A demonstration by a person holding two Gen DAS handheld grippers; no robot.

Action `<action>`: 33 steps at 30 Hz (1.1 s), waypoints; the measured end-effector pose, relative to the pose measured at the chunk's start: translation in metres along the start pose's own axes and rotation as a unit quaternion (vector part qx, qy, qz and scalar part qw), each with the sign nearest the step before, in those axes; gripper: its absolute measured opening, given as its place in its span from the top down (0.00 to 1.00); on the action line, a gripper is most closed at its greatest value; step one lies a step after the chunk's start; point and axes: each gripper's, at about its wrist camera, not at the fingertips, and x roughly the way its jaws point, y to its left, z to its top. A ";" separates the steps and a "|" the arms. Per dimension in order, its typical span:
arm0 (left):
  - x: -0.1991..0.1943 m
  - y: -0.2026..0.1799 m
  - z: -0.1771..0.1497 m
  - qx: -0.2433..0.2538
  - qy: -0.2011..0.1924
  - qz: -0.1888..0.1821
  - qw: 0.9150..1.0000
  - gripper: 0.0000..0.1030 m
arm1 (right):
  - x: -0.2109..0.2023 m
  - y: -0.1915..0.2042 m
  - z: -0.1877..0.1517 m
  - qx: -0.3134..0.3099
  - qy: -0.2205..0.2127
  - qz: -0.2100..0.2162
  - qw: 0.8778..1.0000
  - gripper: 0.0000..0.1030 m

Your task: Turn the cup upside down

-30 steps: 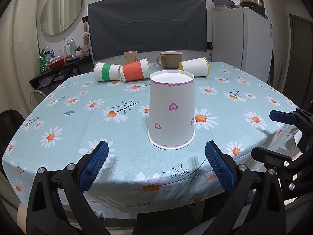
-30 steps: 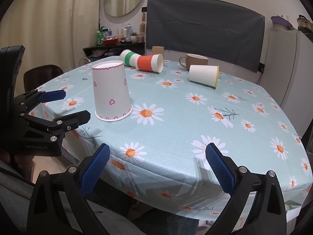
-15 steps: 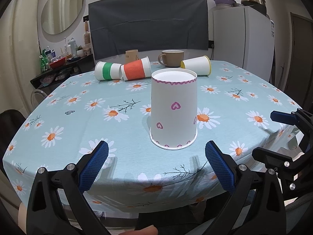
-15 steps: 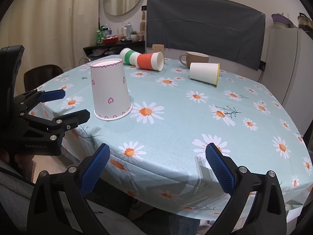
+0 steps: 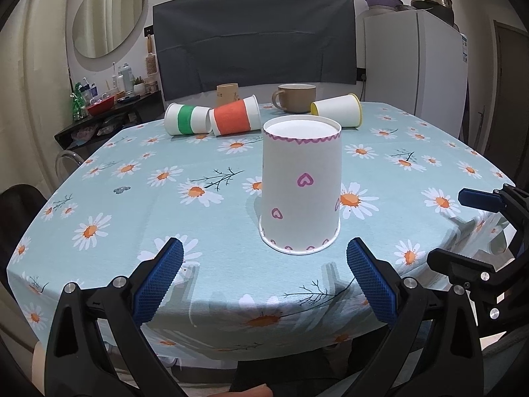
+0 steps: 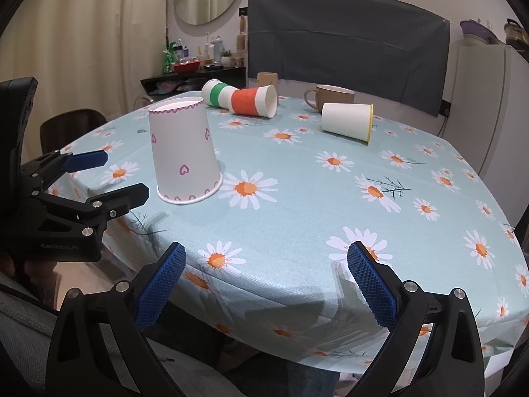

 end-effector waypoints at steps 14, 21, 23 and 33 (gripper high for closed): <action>0.001 0.015 0.002 -0.012 -0.003 0.025 1.000 0.06 | 0.011 0.004 0.014 -0.008 0.000 0.013 1.000 0.08; 0.003 0.033 0.003 -0.027 -0.002 0.042 0.999 0.06 | 0.022 0.019 0.037 -0.038 -0.012 0.020 0.999 0.08; 0.003 0.038 0.003 -0.029 -0.002 0.044 0.999 0.06 | 0.025 0.024 0.041 -0.048 -0.014 0.023 0.998 0.08; 0.005 0.048 0.007 -0.030 0.004 0.042 0.999 0.06 | 0.034 0.032 0.048 -0.043 0.002 0.033 0.999 0.08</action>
